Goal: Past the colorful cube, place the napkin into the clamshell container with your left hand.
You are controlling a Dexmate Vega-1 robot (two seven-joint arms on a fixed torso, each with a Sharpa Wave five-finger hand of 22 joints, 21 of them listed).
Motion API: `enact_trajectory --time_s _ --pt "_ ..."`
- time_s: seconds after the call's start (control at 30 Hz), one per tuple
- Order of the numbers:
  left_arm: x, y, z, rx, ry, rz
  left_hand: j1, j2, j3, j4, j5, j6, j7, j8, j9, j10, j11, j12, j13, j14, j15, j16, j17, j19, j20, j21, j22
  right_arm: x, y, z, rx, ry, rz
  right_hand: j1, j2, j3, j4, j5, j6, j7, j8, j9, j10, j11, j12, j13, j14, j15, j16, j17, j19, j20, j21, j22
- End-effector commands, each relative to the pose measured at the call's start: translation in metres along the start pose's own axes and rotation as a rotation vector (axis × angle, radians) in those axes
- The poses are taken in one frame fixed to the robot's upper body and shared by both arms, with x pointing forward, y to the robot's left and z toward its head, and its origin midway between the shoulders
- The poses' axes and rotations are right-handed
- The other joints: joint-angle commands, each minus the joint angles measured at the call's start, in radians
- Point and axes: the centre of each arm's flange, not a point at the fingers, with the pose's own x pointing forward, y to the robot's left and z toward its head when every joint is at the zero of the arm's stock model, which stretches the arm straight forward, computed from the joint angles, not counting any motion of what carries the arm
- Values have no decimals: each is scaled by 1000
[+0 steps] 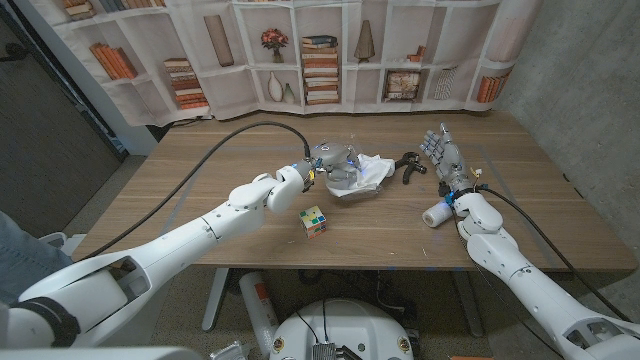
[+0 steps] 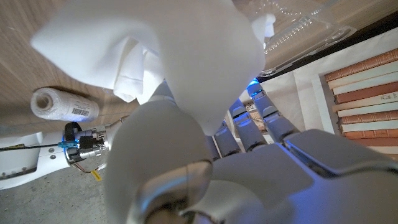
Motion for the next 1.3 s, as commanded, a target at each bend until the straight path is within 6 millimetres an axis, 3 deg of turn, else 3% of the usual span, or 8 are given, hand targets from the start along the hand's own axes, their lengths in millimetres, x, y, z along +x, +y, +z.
enact_trajectory --time_s 0.03,0.57,0.87,1.3 --pt "-1 2 1 -1 2 3 -11 0 1 4 6 -15 -1 -11 0 -12 -2 1 -4 -17 -127 5 0 -4 4 -5 4 -1 0 4 -5 -7 2 2 9 -2 -6 -4 7 0 1 6 7 -1 2 1 6 1 1 3 11 2 -2 4" --pt "1 8 0 -17 -10 5 -34 -8 -8 14 11 -39 2 -29 0 -33 1 -1 -17 -36 -121 4 -10 -15 15 -15 4 -2 0 8 -10 -11 0 3 9 -2 -7 -5 7 1 1 6 8 0 2 1 6 1 1 4 11 2 -2 4" --pt "3 11 -1 -27 -9 2 -65 -20 -21 28 24 -96 3 -64 0 -79 6 -5 -33 -64 -110 3 -18 -28 30 -28 4 -3 0 6 -8 -8 -3 3 9 -2 -8 -5 7 1 0 6 8 -2 2 1 7 1 1 4 11 2 -2 4" --pt "3 19 -1 -40 -9 20 -86 -23 -29 39 31 -105 7 -74 1 -91 11 0 -41 -73 -101 5 -22 -35 37 -35 4 -2 -1 7 -6 -13 -3 3 10 -2 -8 -6 7 1 0 6 9 0 2 2 6 -1 0 4 11 2 -2 4"
